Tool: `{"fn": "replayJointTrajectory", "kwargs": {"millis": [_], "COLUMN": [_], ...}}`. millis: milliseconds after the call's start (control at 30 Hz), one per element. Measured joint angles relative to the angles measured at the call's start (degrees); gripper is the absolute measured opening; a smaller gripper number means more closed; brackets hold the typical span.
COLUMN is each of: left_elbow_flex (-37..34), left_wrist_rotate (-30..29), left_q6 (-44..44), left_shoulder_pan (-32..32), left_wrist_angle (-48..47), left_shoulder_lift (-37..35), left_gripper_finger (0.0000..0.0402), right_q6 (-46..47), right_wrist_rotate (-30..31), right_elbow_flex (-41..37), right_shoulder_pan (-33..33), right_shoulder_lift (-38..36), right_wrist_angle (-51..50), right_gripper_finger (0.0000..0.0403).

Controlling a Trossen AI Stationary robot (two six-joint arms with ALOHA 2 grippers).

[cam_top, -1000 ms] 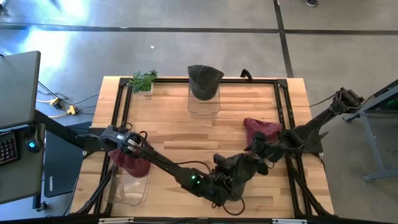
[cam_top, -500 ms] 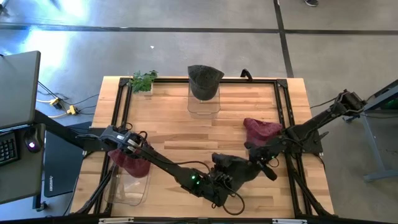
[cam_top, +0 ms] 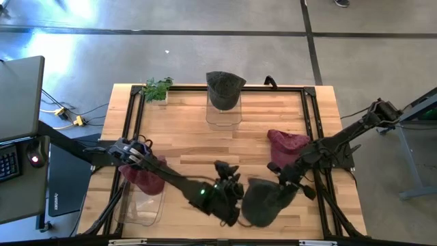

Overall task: Pick & Place hat
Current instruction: Put the black cap into the top transparent bin

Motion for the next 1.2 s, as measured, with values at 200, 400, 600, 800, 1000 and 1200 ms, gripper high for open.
{"fn": "replayJointTrajectory", "kwargs": {"millis": [200,400,600,800,1000,1200], "left_elbow_flex": [-1.5,-7.7,-13.3,-14.6,-14.7,-14.4], "left_wrist_rotate": [-1.0,8.9,23.6,26.7,29.4,22.0], "left_q6": [1.4,6.9,17.1,15.9,13.6,8.9], "left_shoulder_pan": [-5.7,-5.6,-2.0,1.5,2.4,-1.0], "left_wrist_angle": [9.3,23.0,40.5,38.7,34.7,21.8], "left_shoulder_lift": [1.6,2.6,3.9,4.8,5.5,1.4], "left_gripper_finger": [0.0139,0.0099,0.0073,0.0061,0.0060,0.0060], "right_q6": [0.0,-0.4,-0.6,-0.6,-2.0,-15.3], "right_wrist_rotate": [6.3,9.1,8.0,2.6,1.8,8.4], "right_elbow_flex": [0.0,0.0,0.0,0.0,0.0,1.6], "right_shoulder_pan": [-2.3,-5.0,-7.0,-7.1,-7.6,-10.5], "right_shoulder_lift": [0.0,0.0,0.0,0.0,0.0,0.0], "right_wrist_angle": [-6.5,-7.4,-3.4,0.3,2.1,-1.5], "right_gripper_finger": [0.0007,0.0006,0.0010,0.0004,0.0009,0.0004]}}
